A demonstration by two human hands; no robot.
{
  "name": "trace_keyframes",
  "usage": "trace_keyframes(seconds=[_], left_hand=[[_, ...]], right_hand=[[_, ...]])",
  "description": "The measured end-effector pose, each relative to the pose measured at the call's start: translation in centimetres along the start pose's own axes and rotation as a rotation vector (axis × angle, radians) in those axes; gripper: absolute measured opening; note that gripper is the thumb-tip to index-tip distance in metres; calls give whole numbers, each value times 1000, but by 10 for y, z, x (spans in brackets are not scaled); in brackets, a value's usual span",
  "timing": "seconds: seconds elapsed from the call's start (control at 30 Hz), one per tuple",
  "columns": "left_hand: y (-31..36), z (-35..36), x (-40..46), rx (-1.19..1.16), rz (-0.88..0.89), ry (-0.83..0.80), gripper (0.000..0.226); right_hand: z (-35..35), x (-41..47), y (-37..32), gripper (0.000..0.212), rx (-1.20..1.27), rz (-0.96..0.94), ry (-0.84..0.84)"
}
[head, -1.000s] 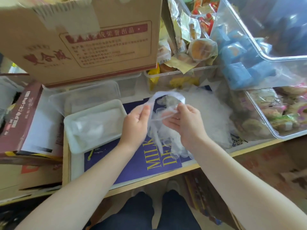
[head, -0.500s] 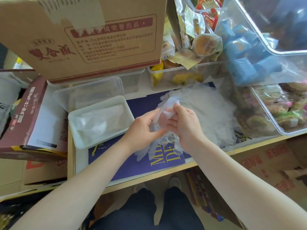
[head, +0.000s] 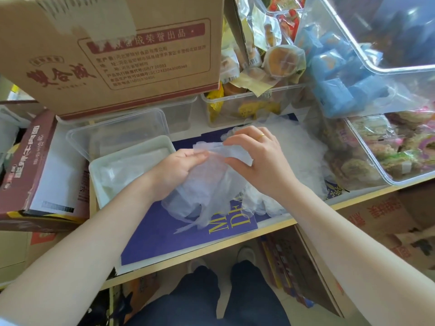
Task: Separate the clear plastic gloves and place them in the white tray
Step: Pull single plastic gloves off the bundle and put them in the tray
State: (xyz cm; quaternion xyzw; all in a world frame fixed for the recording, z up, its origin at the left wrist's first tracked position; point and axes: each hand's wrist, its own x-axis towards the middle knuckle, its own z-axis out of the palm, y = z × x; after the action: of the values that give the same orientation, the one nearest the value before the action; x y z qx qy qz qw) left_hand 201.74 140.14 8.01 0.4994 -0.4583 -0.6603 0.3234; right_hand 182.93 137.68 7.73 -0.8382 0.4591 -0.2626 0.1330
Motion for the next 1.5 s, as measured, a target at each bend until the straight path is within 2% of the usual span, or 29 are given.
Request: trace_keyframes(seconds=[0.07,0.13,0.2,0.23,0.27,0.33,0.53,0.73,0.87,0.93,1.0,1.13,1.2,1.27,1.37,1.43,1.5], left_hand=[[6,3,-1,45,-2,-51,29],[11,5,2,107,17,-89,30],[15,8,5,145,41,-130,29],[15,8,8,150,47,-126,28],[15,9,12,149,51,-99,27],[14,12,20,152,47,-24,26],[-11,22,33,202,-59,2,18],[-29,34,57,447,-158,167,11],[-34,56,71,409,-106,400,29],[-36,62,74,386,-47,464,30],[-39,63,74,362,-11,464,26],[-36,55,72,311,-15,385,35],[-32,54,71,253,-13,349,34],[-32,52,70,183,-11,336,31],[-36,52,72,177,-32,384,33],[-39,52,74,274,-49,453,35],[-39,52,76,369,-62,515,33]], right_hand=[[-2,4,3,44,-80,-25,-32],[-9,7,6,47,-54,-58,-125],[-19,12,10,28,117,-34,-251],[-23,13,13,12,231,11,-307],[-27,15,17,8,334,85,-338],[-31,17,26,24,469,262,-367],[-26,16,63,28,671,593,-319],[-17,18,81,30,606,599,-418],[-6,22,87,25,669,561,-469],[-5,25,95,28,755,598,-505],[-9,27,108,32,824,660,-579],[-19,32,136,18,927,737,-701],[-19,32,142,10,967,721,-704],[-13,31,142,9,800,650,-626],[-1,22,135,15,349,288,-362],[1,17,129,3,122,16,-185],[-2,16,122,18,40,-96,-128]])
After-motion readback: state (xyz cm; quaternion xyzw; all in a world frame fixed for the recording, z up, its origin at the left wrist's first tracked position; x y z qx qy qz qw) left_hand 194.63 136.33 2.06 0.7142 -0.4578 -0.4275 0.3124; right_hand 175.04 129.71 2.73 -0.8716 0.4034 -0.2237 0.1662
